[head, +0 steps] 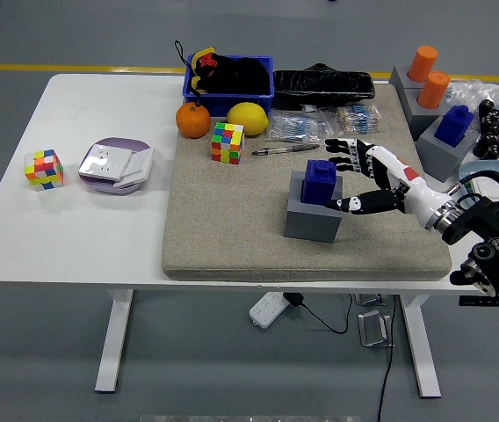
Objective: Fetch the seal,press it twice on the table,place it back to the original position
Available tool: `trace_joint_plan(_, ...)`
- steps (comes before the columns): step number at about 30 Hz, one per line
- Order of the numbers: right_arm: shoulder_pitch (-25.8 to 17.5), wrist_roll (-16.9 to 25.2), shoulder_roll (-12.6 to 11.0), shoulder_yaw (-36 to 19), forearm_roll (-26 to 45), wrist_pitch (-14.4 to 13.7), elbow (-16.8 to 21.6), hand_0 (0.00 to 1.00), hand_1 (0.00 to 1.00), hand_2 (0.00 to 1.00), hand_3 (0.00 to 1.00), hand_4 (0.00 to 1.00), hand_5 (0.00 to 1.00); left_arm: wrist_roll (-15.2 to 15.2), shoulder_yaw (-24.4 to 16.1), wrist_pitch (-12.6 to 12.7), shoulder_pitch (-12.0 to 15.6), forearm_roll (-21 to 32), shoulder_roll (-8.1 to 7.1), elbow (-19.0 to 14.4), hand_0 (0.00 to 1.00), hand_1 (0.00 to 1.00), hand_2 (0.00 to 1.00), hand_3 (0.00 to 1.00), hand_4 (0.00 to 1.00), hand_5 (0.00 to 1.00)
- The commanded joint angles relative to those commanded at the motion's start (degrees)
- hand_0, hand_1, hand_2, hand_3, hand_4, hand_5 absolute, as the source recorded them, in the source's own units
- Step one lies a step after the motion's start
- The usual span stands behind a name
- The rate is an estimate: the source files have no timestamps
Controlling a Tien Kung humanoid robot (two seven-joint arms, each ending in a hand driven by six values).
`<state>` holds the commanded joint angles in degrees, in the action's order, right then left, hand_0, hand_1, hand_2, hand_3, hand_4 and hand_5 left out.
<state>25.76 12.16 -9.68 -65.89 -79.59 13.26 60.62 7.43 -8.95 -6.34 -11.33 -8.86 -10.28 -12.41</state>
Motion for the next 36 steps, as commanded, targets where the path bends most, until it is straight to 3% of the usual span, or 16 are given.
trace_joint_plan(5,0.86,1.47,0.5,1.66,0.1,-1.97,-1.11,0.822,0.808,0.834,0.859,0.988,0.002,0.06,0.24,-0.01,0.18,0.15,0.21,0.03,0.812,0.814,0.787,0.834,0.791,0.4)
trace_joint_plan(6,1.09,1.76,0.63,1.92,0.02,-2.39,-1.41,0.782,0.748,0.762,0.808,0.932,0.002,0.06,0.21,-0.02,0.15,0.15,0.25,0.03,0.815,0.814,0.787,0.835,0.791,0.4)
trace_joint_plan(11,1.85,2.89,0.97,2.66,-0.21,-4.12,-2.47,0.782,0.748,0.762,0.808,0.932,0.002,0.01,0.02,-0.03,-0.12,-0.04,0.27,0.02,0.815,0.814,0.787,0.835,0.791,0.4)
trace_joint_plan(12,1.92,3.02,0.99,2.75,-0.24,-4.33,-2.57,0.738,0.657,0.67,0.748,0.836,0.002,0.01,0.01,-0.03,-0.14,-0.06,0.27,0.02,0.814,0.814,0.788,0.834,0.791,0.399)
trace_joint_plan(36,3.09,4.05,1.67,6.45,0.52,-5.5,-5.25,0.727,0.652,0.665,0.739,0.826,0.002,0.0,-0.14,-0.11,-0.13,-0.04,0.46,0.08,0.815,0.814,0.788,0.835,0.792,0.4)
